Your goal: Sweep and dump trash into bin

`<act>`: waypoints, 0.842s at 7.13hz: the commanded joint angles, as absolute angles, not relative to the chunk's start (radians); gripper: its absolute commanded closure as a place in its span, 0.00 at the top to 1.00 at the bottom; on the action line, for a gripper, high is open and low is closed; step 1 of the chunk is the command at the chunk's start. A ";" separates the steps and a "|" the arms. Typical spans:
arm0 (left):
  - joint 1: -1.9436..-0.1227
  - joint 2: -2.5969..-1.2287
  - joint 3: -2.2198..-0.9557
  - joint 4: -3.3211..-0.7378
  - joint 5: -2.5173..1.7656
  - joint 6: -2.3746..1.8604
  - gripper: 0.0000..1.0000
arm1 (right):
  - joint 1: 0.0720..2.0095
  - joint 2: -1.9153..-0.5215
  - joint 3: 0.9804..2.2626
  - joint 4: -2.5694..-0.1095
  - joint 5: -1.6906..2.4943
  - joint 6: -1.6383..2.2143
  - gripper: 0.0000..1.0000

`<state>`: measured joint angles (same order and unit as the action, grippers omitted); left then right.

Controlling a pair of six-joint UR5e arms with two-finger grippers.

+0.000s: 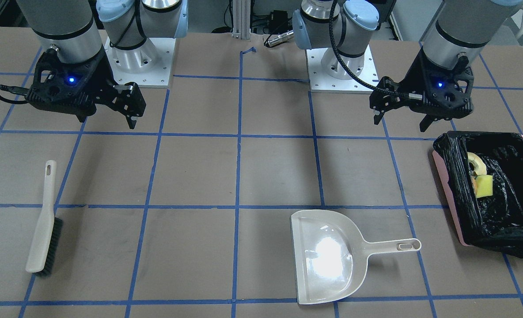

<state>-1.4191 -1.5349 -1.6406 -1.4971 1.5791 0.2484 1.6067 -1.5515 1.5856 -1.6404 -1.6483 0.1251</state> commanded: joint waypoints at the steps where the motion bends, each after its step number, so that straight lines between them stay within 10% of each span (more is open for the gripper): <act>1: -1.501 -1.543 -1.635 -1.485 1.589 -0.089 1.00 | 1.606 -1.551 1.589 -1.641 -1.647 0.123 1.00; 6: -1.640 -1.554 -1.603 -1.486 1.583 -0.190 1.00 | 1.600 -1.549 1.595 -1.643 -1.635 0.126 1.00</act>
